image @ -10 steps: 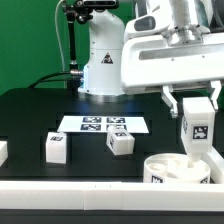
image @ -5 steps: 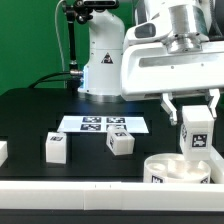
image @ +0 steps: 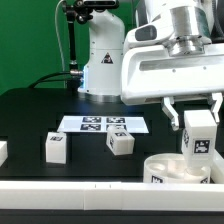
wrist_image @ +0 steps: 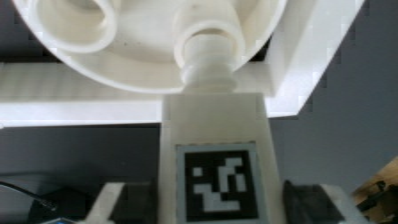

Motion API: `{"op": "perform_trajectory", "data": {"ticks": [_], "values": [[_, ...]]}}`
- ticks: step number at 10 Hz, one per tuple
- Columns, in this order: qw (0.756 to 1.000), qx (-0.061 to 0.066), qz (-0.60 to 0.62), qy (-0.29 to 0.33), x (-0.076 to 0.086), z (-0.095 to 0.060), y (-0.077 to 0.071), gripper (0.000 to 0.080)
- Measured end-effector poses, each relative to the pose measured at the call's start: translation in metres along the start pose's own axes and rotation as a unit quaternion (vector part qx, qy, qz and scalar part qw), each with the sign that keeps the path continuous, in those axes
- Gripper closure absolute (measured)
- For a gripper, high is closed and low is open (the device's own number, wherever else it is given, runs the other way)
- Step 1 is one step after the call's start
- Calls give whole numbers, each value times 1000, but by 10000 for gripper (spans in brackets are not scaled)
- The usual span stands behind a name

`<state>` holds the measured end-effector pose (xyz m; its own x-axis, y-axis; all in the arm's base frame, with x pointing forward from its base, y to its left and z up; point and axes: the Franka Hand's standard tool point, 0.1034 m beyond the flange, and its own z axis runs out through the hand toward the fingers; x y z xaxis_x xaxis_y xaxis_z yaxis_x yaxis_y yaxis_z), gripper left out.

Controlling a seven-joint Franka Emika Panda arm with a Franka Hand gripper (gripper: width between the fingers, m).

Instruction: Assemble stool

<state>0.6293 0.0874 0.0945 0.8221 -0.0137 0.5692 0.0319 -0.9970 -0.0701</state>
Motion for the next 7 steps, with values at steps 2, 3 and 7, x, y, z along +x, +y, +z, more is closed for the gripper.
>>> {"op": "perform_trajectory", "data": {"ticks": [2,3,7], "values": [[1000,-1,0,0,-5,4,0,463],[1000,-1,-2,6,-6,4,-1,463],[1000,-3,-3,12,-11,3,-1,463]]}}
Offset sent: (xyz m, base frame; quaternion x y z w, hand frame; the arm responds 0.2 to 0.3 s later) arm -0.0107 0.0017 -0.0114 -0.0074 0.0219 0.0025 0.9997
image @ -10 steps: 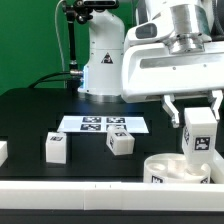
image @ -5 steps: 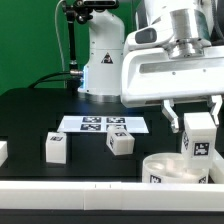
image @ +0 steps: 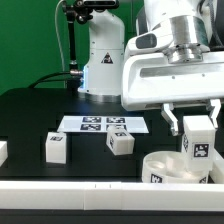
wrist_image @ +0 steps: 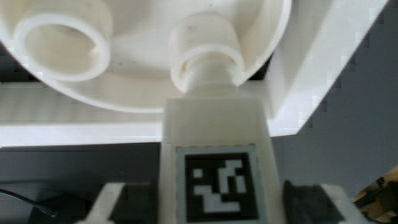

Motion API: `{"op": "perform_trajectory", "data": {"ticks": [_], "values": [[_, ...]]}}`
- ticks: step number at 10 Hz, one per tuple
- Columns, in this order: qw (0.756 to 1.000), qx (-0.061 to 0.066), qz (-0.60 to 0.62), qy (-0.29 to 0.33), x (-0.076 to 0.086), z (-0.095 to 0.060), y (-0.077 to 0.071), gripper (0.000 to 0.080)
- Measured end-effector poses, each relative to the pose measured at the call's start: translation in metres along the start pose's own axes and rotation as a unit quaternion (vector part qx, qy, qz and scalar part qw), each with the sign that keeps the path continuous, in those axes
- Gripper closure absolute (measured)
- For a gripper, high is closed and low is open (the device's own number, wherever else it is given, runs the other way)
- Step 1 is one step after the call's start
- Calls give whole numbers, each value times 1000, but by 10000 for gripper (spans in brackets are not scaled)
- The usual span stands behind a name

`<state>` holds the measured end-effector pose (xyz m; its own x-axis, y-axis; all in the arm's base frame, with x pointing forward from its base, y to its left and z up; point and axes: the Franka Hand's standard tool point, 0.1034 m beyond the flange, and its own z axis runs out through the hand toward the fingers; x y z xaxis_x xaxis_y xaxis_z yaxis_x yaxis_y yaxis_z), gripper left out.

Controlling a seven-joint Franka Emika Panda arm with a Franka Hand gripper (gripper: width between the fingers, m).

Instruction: Assemble stool

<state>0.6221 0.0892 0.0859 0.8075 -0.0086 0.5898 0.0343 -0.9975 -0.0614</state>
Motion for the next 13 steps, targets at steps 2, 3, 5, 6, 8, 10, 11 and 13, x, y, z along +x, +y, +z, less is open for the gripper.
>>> {"op": "perform_trajectory", "data": {"ticks": [2,3,5,6,8,10,11,13], "values": [[1000,2,1,-7,2,1,0,463],[1000,2,1,-11,0,2,0,384],[1000,2,1,-13,0,2,-1,207],[1000,2,2,-13,0,2,0,167],[1000,1,5,-16,0,1,4,153],[999,4,18,-41,11,-10,12,151],[998,7,27,-63,20,-19,18,151],[997,8,31,-70,29,-23,23,151]]}}
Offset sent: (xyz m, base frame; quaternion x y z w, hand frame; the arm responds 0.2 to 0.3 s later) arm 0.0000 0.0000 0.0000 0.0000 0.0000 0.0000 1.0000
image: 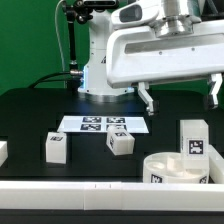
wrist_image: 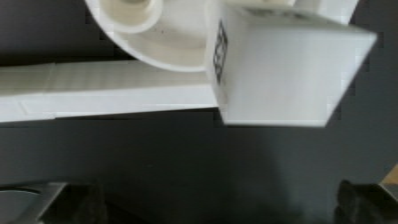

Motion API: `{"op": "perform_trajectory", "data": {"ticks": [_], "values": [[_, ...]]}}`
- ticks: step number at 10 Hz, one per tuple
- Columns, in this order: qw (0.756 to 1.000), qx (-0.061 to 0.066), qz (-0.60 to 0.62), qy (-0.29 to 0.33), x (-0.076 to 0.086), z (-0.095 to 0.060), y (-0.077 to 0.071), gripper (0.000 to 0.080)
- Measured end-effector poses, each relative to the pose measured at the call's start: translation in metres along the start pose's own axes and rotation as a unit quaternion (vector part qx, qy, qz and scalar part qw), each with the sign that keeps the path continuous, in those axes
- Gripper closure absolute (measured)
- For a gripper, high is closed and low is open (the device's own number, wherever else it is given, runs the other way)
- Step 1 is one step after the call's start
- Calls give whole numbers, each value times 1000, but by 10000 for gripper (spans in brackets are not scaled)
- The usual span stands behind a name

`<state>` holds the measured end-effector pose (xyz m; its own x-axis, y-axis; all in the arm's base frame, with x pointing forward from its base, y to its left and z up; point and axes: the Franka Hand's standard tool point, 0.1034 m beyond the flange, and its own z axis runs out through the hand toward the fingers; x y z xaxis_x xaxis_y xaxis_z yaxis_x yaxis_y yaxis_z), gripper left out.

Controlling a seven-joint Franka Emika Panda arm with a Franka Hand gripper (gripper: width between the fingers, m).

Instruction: Assemble stool

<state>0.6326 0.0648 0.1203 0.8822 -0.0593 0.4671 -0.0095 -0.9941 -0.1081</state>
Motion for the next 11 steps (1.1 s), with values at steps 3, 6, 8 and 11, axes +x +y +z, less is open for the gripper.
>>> {"op": "perform_trajectory", "data": {"ticks": [3,6,8,11], "values": [[1000,3,0,-18,-4,2,-1,151],[987,10,83,-138,-12,7,-19,151],[976,22,72,-203,-5,4,-21,151],[968,25,74,-236,-6,7,-21,151]]}}
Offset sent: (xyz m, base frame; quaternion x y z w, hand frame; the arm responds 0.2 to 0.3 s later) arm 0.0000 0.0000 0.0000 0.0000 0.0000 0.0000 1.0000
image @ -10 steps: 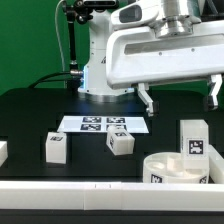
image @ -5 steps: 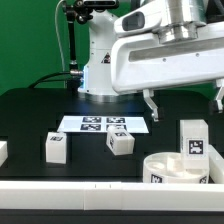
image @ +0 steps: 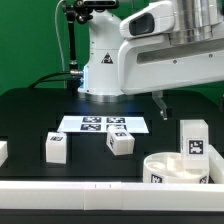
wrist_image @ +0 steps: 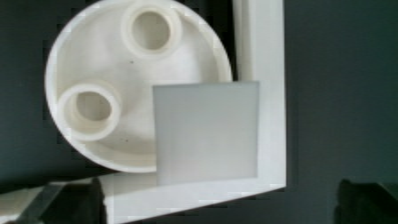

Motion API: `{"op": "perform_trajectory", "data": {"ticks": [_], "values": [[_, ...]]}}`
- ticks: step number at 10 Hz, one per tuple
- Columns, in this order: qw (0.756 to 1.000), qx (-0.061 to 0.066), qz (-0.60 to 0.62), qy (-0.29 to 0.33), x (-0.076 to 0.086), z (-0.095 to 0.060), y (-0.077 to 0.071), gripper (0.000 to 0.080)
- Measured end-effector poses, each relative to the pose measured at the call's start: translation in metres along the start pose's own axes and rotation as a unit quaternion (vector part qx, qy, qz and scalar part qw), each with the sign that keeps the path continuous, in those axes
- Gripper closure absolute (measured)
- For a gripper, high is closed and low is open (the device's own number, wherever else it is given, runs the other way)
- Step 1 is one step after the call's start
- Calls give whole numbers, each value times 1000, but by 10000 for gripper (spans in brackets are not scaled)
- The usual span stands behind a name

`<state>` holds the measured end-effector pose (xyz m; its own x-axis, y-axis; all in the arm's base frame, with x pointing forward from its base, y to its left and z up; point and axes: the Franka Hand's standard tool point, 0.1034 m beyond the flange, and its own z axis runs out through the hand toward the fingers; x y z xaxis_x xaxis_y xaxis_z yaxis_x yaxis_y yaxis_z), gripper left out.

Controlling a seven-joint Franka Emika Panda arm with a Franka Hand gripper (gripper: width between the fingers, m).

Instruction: Assemble stool

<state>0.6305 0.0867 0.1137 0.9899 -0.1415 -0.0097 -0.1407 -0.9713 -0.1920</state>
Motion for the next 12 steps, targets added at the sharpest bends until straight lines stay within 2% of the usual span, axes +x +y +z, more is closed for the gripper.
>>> {"op": "perform_trajectory", "data": {"ticks": [1,5,7,10,12], "values": [[1000,-6,5,4,-2,6,-1,151],[1000,-8,-6,24,-2,26,-10,151],[999,-13,-40,26,0,29,-7,151],[998,-12,-53,23,5,29,-3,155],[998,-12,-53,27,7,27,-3,455]]}}
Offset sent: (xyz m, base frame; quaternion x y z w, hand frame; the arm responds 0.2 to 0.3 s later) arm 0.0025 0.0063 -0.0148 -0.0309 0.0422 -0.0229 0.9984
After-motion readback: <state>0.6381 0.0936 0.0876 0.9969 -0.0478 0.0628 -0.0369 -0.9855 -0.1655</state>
